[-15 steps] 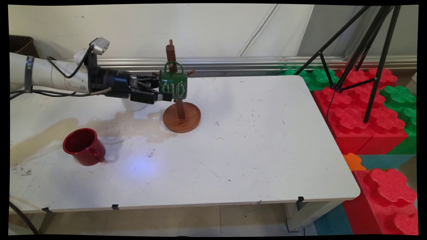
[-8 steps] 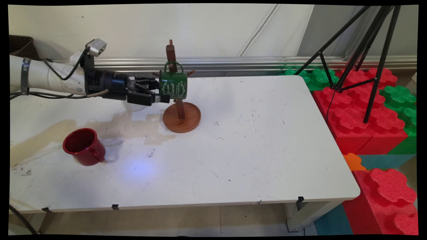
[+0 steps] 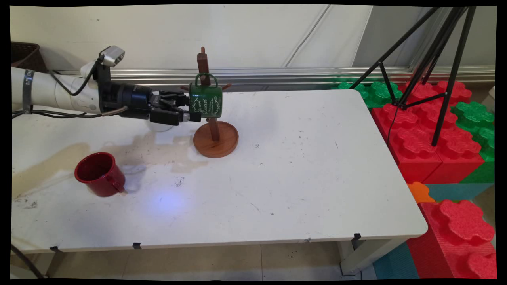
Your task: Pick up the green mug from the rack
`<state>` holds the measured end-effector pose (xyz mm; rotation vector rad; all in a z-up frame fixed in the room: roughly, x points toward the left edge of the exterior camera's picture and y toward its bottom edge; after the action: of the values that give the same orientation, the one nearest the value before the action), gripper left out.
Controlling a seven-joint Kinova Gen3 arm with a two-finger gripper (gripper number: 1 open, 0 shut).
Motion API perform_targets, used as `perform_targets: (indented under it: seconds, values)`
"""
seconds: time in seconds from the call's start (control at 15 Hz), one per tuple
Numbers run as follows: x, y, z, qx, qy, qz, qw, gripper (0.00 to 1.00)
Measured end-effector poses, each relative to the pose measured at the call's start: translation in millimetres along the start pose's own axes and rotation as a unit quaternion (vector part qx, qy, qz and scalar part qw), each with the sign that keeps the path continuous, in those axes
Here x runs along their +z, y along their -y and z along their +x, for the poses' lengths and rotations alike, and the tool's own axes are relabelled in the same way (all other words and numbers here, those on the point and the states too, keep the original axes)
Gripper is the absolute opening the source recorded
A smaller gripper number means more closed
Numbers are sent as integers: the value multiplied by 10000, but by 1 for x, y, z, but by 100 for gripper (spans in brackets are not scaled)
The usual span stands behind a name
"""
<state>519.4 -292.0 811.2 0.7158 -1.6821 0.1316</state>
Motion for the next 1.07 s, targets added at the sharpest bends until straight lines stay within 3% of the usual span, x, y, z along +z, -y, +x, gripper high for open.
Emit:
perform_targets:
  seconds: [0.67, 0.73, 1.07]
  values:
    - [4, -1, 0, 18, -26, 23, 10000, 100]
    - [4, -1, 0, 21, -27, 24, 10000, 0]
    - [3, -3, -1, 41, -12, -31, 10000, 0]
